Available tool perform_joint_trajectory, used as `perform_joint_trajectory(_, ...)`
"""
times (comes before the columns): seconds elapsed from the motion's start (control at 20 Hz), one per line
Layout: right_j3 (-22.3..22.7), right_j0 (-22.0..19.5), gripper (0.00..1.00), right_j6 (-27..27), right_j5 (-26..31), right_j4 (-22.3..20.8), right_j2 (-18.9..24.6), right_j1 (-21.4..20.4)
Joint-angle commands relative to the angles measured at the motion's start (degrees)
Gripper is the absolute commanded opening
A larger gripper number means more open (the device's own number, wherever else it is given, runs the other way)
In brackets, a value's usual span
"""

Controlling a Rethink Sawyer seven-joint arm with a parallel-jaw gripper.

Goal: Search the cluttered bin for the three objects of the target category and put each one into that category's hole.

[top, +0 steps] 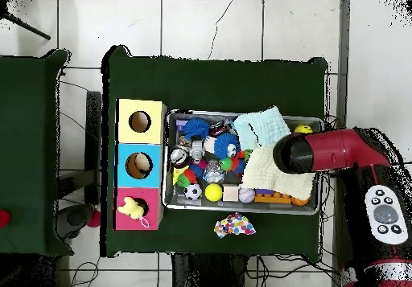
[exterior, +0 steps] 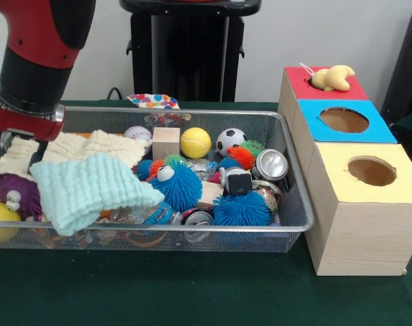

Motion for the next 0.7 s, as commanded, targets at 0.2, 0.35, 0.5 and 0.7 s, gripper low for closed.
perform_joint_trajectory(0.2,-4.8,-0.1,1.0,-1.8,0.1,-1.0,0.2,11.2)
perform_joint_trajectory(0.35,-4.4,-0.6,1.0,-0.5,1.5,1.3,0.0,11.5)
perform_joint_trajectory(0.5,-3.7,-0.9,1.0,-0.5,4.5,3.9,-0.1,11.4)
perform_joint_trajectory(0.7,-3.3,-0.1,1.0,-3.0,10.6,6.6,-1.0,10.8)
